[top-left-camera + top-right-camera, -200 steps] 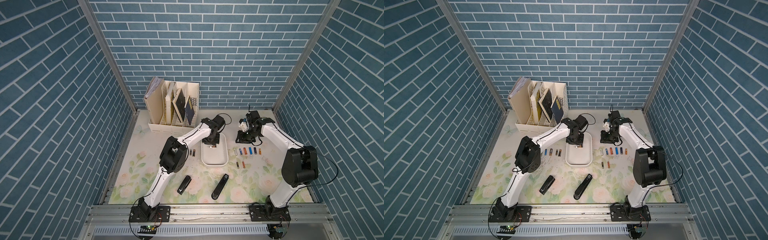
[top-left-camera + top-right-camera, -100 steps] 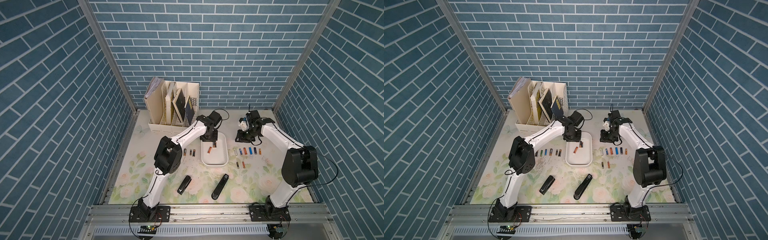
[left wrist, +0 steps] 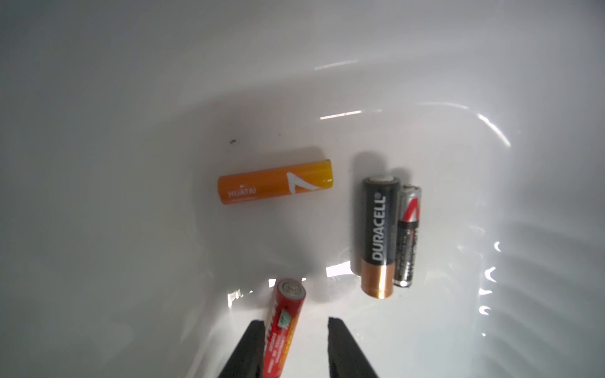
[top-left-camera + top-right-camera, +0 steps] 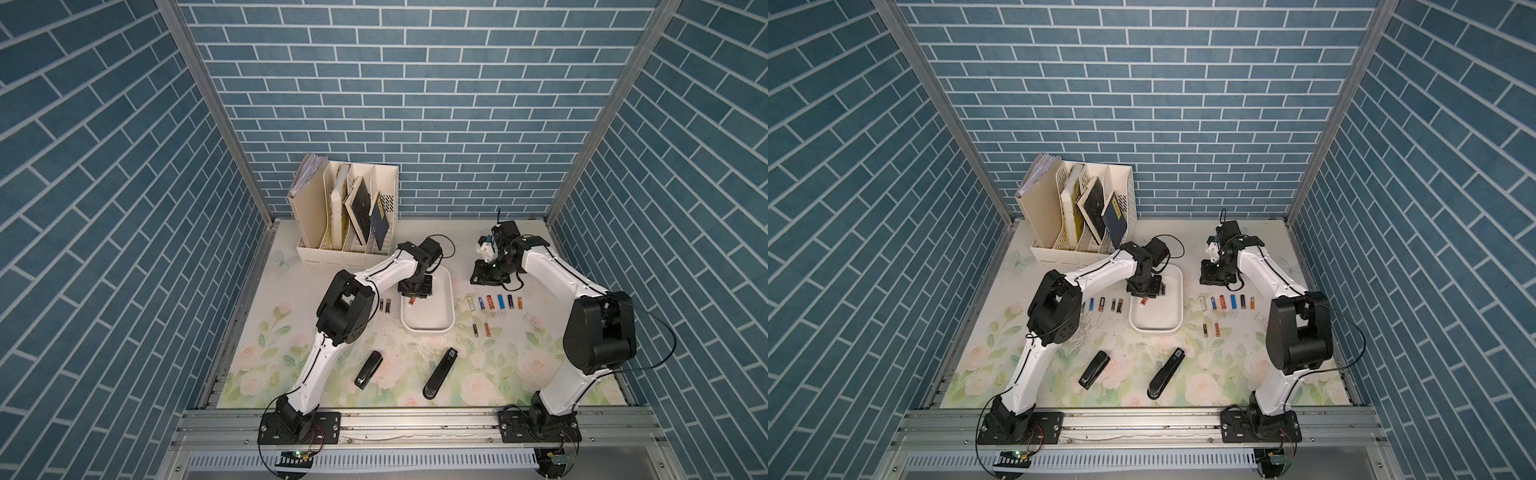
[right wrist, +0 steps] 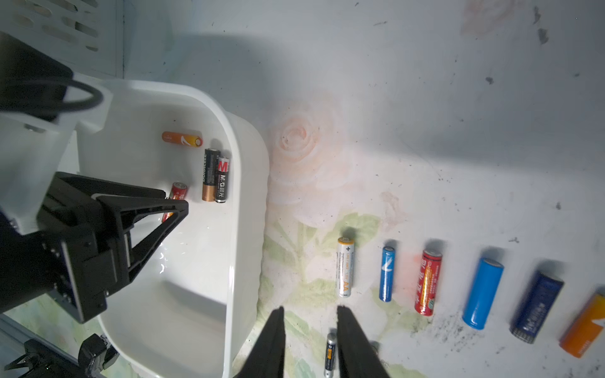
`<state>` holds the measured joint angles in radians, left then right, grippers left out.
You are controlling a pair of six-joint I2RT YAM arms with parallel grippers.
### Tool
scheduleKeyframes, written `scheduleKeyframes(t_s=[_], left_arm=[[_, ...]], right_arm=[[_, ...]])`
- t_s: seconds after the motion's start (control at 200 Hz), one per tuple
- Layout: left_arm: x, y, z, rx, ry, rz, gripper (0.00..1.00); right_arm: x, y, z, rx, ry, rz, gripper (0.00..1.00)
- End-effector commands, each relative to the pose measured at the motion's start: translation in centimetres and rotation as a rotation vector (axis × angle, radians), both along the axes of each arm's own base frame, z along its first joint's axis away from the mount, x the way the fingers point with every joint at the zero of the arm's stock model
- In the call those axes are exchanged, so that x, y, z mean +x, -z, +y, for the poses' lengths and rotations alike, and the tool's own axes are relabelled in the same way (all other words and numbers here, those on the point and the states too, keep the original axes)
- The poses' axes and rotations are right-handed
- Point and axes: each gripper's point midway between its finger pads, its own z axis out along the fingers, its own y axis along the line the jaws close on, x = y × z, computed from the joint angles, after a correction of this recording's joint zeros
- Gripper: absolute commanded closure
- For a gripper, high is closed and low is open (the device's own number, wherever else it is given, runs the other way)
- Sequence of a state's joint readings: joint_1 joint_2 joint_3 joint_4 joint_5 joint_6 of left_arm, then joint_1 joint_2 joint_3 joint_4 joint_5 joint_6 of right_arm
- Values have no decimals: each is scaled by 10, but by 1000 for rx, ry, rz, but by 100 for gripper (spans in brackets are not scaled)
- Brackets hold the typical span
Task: Take the batteries out of the storage box
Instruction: Pick up the battery from the storage box.
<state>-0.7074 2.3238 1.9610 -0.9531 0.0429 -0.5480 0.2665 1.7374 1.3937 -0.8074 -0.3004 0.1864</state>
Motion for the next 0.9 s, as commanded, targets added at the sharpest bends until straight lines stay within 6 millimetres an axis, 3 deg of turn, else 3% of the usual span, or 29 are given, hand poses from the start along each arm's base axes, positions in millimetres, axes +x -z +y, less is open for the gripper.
scheduleKeyframes(t_s=[0.0, 0.355, 0.53, 0.695, 0.895], left_arm=[[-8, 16, 8, 46, 14, 34, 66], [-9, 24, 4, 63, 29, 53, 81], [-8, 15, -2, 31, 25, 47, 83], [-6, -8, -10, -24, 20, 28, 84], [-3, -52, -17, -109, 2, -22, 84]], right_arm=[[-2, 7, 2, 1, 5, 27, 70], [-1, 8, 2, 2, 4, 28, 70], [0, 7, 2, 1, 2, 23, 70], [0, 7, 3, 4, 0, 21, 70], [3, 3, 5, 13, -3, 8, 70]])
